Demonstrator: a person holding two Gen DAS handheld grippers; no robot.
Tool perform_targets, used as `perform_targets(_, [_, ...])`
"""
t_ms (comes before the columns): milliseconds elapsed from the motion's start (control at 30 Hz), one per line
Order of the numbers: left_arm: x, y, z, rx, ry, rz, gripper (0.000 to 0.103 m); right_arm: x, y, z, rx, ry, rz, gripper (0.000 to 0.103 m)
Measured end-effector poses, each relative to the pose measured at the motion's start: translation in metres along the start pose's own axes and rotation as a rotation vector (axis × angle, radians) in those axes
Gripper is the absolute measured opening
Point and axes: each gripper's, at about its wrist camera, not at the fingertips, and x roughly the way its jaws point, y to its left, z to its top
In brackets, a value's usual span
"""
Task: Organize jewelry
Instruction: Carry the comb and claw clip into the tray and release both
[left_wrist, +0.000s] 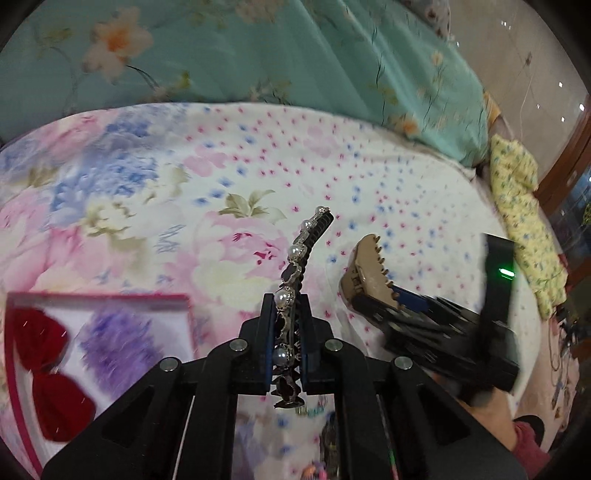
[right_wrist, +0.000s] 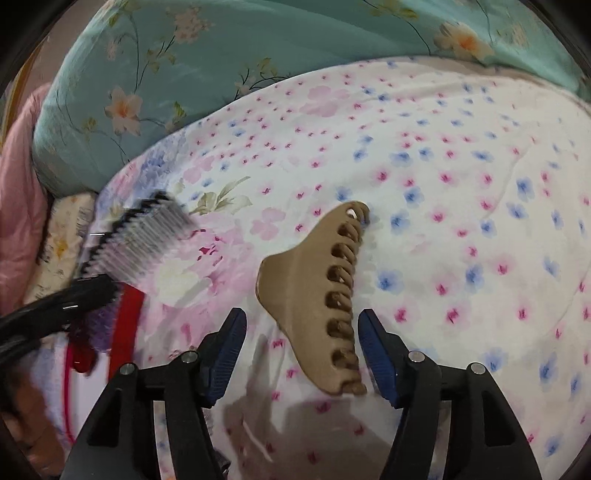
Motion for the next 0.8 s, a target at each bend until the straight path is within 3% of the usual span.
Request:
perform_targets(67, [-0.012,0.006,-0.007,-0.015,-0.015,-0.008,0.008,0.006,0.003,0.003,-0.016,0.001,-0.023,0.063])
perform_targets(133, [-0.024,0.014,-0.015,-0.032,-0.028,-0.012,0.008,0.009,0.006,0.006,-0.032,0.002,-0.055,0.05])
perform_targets(233, [-0.034,0.022,-0.025,-0.057,-0.042,-0.008,0.008,0.005,0.009,0.005,-0.041,0.002,-0.04,0.043])
perform_targets(800, [-0.108,0.091,-0.094,-0.232,-0.114,0.027,0.008,-0.066,0.081,-0.041,-0.099,-0.055,0.168,0.042])
